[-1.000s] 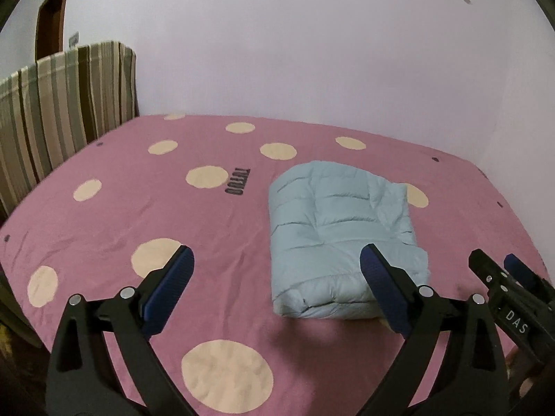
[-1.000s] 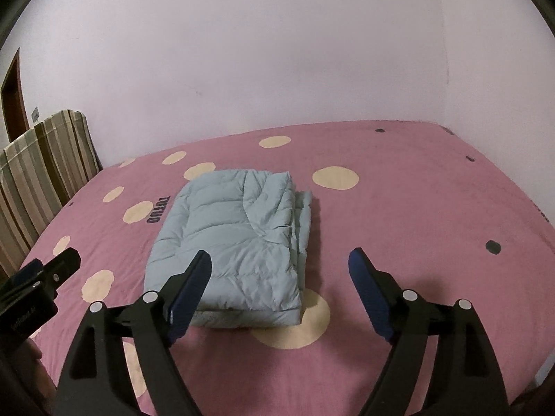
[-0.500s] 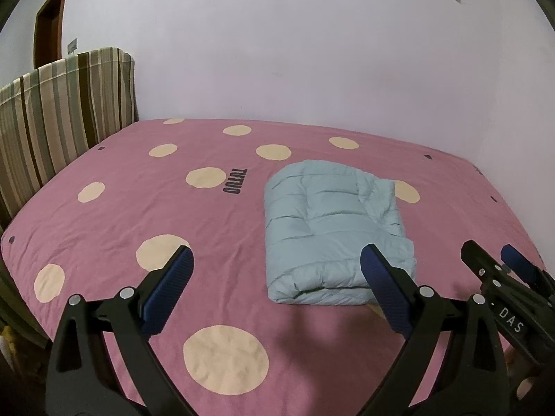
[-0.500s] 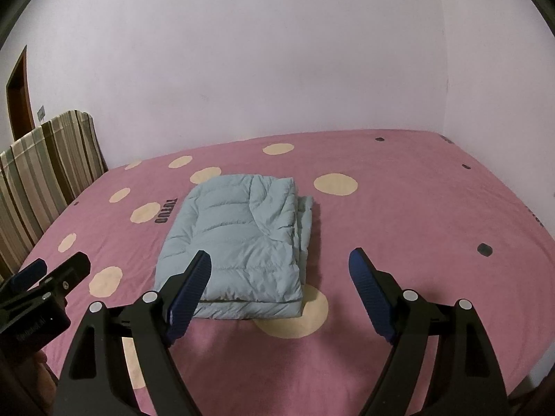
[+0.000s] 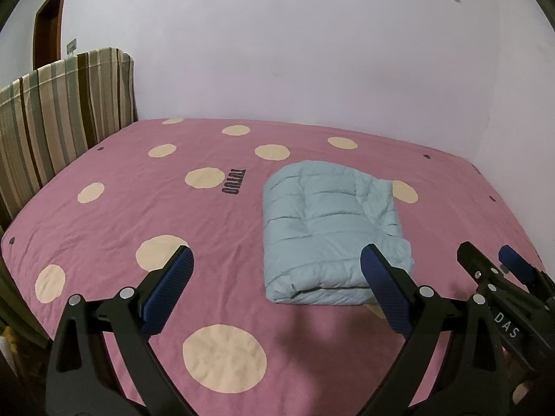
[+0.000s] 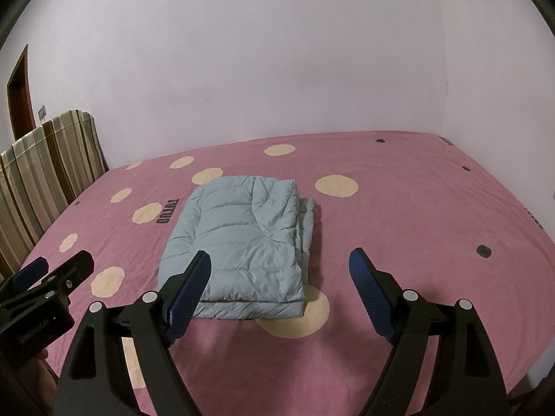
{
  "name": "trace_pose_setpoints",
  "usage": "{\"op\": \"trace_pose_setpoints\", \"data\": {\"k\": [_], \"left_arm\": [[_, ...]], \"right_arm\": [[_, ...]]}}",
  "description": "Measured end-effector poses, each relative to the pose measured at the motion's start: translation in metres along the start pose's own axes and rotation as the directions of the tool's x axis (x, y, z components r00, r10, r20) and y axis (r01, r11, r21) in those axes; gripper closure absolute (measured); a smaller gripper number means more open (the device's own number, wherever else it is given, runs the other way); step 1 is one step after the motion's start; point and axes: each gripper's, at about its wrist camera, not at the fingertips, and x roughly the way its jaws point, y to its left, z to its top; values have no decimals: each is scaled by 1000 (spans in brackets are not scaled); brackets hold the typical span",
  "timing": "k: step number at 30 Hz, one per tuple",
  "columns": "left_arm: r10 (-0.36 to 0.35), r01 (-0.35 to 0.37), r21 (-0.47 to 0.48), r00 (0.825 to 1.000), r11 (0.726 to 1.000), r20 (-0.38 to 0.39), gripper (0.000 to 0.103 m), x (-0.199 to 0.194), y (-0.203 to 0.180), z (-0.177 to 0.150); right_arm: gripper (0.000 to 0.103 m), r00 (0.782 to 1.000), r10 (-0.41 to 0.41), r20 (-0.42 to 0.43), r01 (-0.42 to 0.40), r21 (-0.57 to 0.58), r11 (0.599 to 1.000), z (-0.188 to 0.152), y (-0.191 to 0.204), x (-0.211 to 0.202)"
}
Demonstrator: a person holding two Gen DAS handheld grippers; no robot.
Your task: Fold large clothes
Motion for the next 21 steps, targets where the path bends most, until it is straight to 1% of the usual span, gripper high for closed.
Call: {"op": "trace_pose_setpoints", "data": {"k": [13,21], "left_arm": [[-52,52,-9,998,999,-32,6,9,-2,-3],[-54,54,-9,998,999,-38,6,11,-3,-4]], "right_arm": [[22,1000,-17,-6,17,-2,1000,-1,1,1],[22,1000,-20,-13,20,-1,1000,0,1,1]]}}
